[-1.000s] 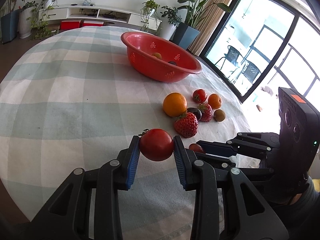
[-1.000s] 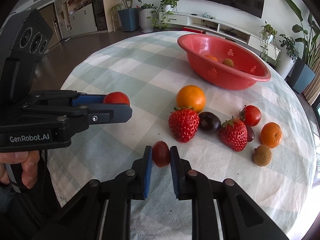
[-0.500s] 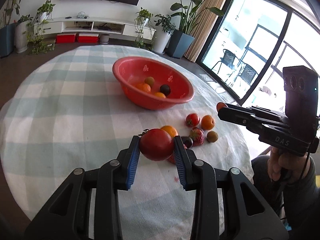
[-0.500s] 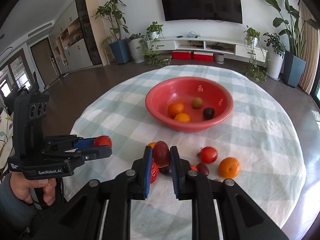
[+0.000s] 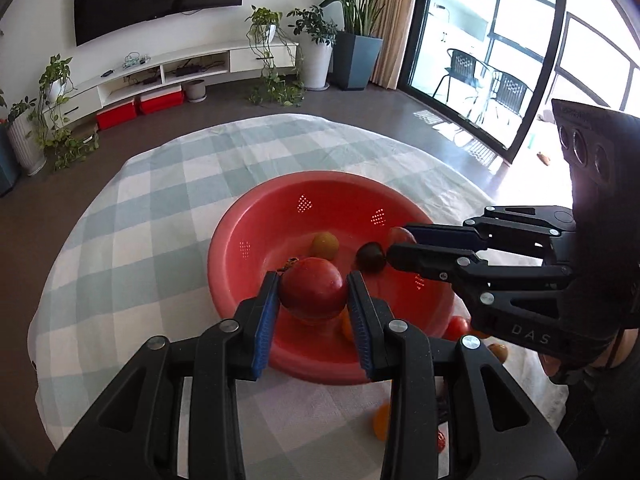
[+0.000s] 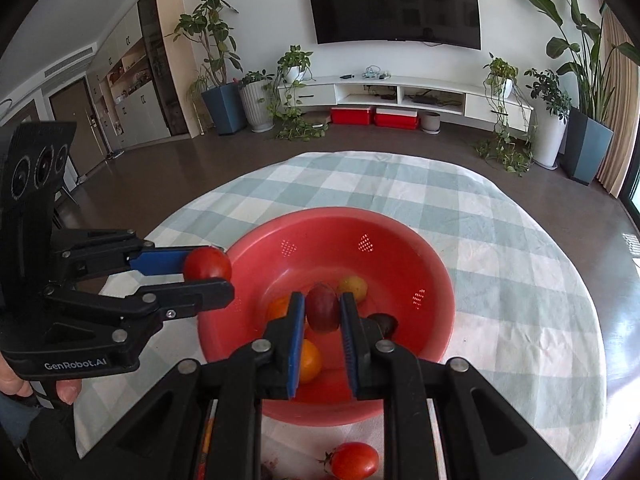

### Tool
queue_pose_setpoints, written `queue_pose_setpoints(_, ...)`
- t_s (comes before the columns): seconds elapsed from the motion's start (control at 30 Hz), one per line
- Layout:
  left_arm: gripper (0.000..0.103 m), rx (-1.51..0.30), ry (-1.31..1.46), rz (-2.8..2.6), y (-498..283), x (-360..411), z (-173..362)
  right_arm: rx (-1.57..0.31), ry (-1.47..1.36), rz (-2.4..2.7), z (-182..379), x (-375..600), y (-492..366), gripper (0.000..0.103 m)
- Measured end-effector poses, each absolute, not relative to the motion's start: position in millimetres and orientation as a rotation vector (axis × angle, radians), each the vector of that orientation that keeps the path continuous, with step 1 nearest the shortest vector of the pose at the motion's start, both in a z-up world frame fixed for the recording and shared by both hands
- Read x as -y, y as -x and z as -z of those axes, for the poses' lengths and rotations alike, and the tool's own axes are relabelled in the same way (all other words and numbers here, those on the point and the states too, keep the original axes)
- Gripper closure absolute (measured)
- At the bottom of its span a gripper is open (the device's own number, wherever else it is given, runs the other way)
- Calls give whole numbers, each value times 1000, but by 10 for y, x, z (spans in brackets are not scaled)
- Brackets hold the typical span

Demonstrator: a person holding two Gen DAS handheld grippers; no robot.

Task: Organize fruits
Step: 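Carry both tomatoes into the red basin and open both tools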

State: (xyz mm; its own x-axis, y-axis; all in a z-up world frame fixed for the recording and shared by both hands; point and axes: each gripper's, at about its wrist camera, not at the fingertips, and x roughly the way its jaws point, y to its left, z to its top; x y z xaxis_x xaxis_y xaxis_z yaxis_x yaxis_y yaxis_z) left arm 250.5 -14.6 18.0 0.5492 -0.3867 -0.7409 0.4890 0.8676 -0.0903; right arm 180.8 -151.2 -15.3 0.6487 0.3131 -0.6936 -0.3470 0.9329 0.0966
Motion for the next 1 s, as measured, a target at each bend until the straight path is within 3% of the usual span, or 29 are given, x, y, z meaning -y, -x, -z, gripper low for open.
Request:
queue_pose_setpoints(0.47, 71, -918, -234, 496, -2973, 459, 362, -813, 142, -335, 436, 1478, -1933, 83)
queue_pose_setpoints(0.6, 60, -912, -264, 482, -2957, 499, 357, -818, 154, -321, 455, 1485, -1945, 83)
queue_pose_setpoints(0.87, 56, -893, -246, 468, -2860, 396, 260, -821, 148, -312, 475, 1498, -1965, 82)
queue_pose_setpoints(1.0, 46, -856, -233, 458, -2664, 321, 119, -804, 141, -306, 446, 1513, -1936, 65)
